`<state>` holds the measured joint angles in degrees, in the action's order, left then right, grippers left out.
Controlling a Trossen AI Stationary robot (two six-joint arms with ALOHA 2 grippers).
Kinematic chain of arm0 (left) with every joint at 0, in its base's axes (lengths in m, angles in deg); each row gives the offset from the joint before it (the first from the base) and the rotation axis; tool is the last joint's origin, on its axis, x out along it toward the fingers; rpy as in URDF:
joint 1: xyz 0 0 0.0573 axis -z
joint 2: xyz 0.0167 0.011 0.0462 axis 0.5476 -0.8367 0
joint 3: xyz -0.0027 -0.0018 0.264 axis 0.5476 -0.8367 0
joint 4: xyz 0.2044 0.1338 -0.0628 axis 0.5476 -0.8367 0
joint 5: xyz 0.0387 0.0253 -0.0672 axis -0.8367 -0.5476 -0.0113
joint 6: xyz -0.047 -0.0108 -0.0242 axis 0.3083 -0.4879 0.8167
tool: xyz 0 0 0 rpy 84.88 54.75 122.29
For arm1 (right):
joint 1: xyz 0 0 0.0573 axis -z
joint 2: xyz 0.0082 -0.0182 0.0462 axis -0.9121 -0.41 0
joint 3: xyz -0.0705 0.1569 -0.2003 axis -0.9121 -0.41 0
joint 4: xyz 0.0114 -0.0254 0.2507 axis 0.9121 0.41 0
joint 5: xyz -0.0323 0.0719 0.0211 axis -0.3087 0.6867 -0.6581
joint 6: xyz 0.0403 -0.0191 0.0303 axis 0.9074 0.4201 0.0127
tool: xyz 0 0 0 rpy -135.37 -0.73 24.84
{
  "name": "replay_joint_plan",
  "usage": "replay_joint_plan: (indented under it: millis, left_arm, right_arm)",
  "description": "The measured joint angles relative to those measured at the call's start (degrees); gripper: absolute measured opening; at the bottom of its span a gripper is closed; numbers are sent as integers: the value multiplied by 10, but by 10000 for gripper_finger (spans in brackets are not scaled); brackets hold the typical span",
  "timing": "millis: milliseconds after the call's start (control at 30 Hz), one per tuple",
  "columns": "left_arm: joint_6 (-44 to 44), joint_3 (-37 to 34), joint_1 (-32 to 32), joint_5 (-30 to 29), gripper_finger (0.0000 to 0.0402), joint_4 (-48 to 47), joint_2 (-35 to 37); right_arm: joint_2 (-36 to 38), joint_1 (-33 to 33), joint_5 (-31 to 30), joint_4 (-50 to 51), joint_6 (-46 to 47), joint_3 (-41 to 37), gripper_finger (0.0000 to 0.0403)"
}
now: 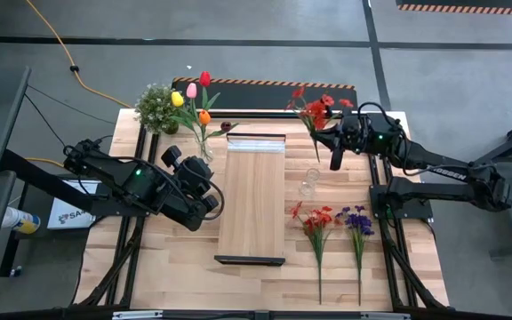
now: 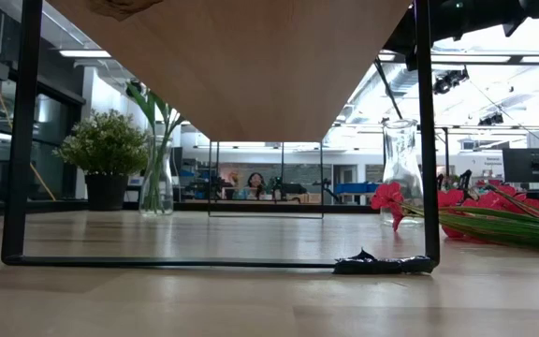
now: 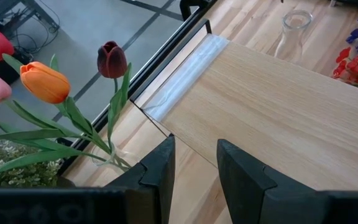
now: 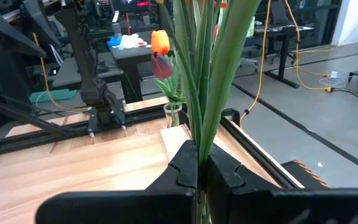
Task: Pick and place flowers into a vace then onto a shelf
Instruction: Put the top red flowers into the right vase
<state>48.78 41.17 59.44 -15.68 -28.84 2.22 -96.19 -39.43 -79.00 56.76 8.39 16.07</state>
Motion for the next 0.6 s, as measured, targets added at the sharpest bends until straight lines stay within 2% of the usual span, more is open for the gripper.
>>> replay_joint_plan:
  millis: [267,600]
  left_arm:
    - [2,0,0,14,152,0,0]
    - [2,0,0,14,152,0,0]
  right_arm:
    - [0,-6,0,54,3,0,0]
    - [0,-5,0,-18,-16,0,0]
